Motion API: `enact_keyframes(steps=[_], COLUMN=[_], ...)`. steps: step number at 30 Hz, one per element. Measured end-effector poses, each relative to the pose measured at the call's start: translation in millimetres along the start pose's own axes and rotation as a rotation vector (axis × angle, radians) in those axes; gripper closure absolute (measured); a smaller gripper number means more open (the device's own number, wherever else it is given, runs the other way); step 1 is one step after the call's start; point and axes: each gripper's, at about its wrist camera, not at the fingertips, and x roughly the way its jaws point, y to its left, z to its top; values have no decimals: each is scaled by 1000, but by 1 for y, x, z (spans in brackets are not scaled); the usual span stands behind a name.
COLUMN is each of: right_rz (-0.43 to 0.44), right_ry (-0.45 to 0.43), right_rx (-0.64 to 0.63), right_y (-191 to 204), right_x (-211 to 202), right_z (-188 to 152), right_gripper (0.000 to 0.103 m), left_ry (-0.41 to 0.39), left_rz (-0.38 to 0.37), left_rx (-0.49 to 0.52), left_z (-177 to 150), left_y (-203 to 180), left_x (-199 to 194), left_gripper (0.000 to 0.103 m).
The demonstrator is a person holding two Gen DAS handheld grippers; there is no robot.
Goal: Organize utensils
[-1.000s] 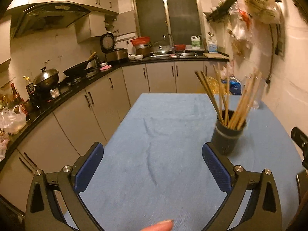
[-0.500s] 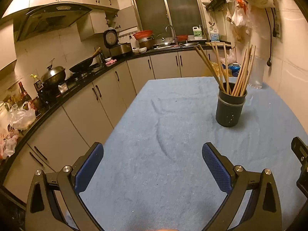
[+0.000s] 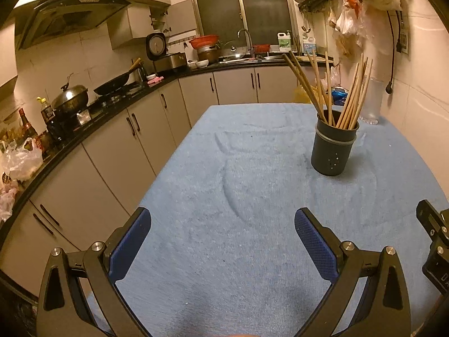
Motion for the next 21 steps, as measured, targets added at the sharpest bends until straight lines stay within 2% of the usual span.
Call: enact_keyframes(steps=[14, 21], right_rz=[-20, -33], right_ry=[34, -10], right_rx=[-18, -3], right_y=[3, -1], right_x=[16, 12], right_z=[-13, -14], right_gripper=[0, 0], left_ry=[51, 37], left_rz=[-24, -39], left_rx=[-6, -18], left_z=[-16, -18], left_y=[1, 1], left_x=[18, 15], left_gripper=[1, 1])
